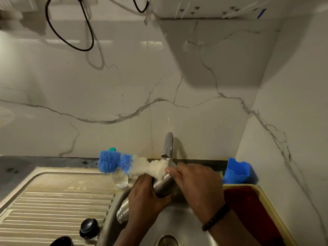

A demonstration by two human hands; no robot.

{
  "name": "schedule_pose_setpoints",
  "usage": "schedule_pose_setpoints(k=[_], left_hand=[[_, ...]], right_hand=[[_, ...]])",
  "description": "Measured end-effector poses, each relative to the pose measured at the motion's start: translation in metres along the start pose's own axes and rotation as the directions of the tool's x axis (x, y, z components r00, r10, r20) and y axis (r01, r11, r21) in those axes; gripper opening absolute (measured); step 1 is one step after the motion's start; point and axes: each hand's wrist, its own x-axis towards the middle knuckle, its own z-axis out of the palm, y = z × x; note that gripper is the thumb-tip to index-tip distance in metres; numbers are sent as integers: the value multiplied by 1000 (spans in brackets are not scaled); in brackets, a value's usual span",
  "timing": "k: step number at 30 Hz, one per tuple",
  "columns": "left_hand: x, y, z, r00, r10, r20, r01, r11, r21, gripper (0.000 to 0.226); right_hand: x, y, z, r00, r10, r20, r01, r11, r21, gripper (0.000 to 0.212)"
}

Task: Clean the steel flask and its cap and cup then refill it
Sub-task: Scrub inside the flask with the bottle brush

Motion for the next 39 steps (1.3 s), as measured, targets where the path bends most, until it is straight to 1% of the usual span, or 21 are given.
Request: schedule_pose_setpoints(k=[1,3,4,7,9,11,12,14,17,18,19,20,22,25,27,29,32,35,36,37,39], left_hand=[[-2,-2,-1,999,53,11,-53,999,-11,63],[-3,-1,-6,992,126,19,-125,989,-74,64],[-3,0,-8,989,147,13,-145,982,-121,68],[1,4,-15,987,158,0,-153,956,-251,82],[6,6,-18,985,169,-23,-168,937,-307,81],[10,7,-19,986,158,-51,-166,915,-368,78],[11,8,-19,989,138,-55,-148,904,-401,77],[12,7,-18,996,60,-64,-83,880,-467,76],[16,6,-15,988,-132,-83,61,816,-575,70],[17,6,-14,980,-173,-98,82,801,-593,67],[17,6,-13,974,-199,-109,95,793,-602,65],[17,5,-13,970,-216,-113,105,789,-605,64],[15,1,-11,968,-225,-108,121,803,-583,62],[13,-13,-6,972,-203,-115,122,863,-490,67],[15,-16,-6,982,-155,-110,95,901,-423,68],[17,-17,-5,985,-147,-91,102,922,-374,67],[18,-14,-5,978,-190,-83,144,911,-388,66],[15,-12,-1,992,-119,-33,97,916,-390,79],[14,-12,-1,993,-113,-21,96,917,-388,81],[13,-14,1,992,-125,-6,114,917,-383,77],[10,-20,2,989,-143,44,149,912,-381,57]], right_hand=[[5,7,-3,1000,24,13,-25,999,41,29],[18,21,-9,984,93,151,-108,990,93,46],[24,28,-8,975,115,190,-140,982,127,51],[32,43,-5,943,100,317,-224,896,383,50],[29,44,0,929,82,360,-295,752,589,48],[25,40,6,911,107,399,-395,505,767,49],[22,37,8,898,117,423,-433,395,810,50],[14,32,17,881,137,453,-473,292,831,50],[-1,16,36,875,156,459,-480,143,866,50],[-5,8,41,876,168,453,-475,128,871,50],[-9,1,47,884,185,429,-458,166,873,52],[-11,-5,52,897,214,386,-432,242,869,53],[-12,-9,60,925,275,263,-358,392,848,57],[-9,-3,71,946,322,41,-222,551,805,56],[-6,4,70,943,316,-100,-137,647,750,54],[-2,9,67,942,273,-194,-69,726,685,49],[1,13,68,939,175,-297,-19,887,461,48],[4,18,68,915,274,-297,-140,904,404,47],[1,17,69,911,278,-304,-148,909,390,49],[-3,13,71,914,242,-327,-116,925,362,49],[-16,3,75,925,108,-364,2,957,289,48]])
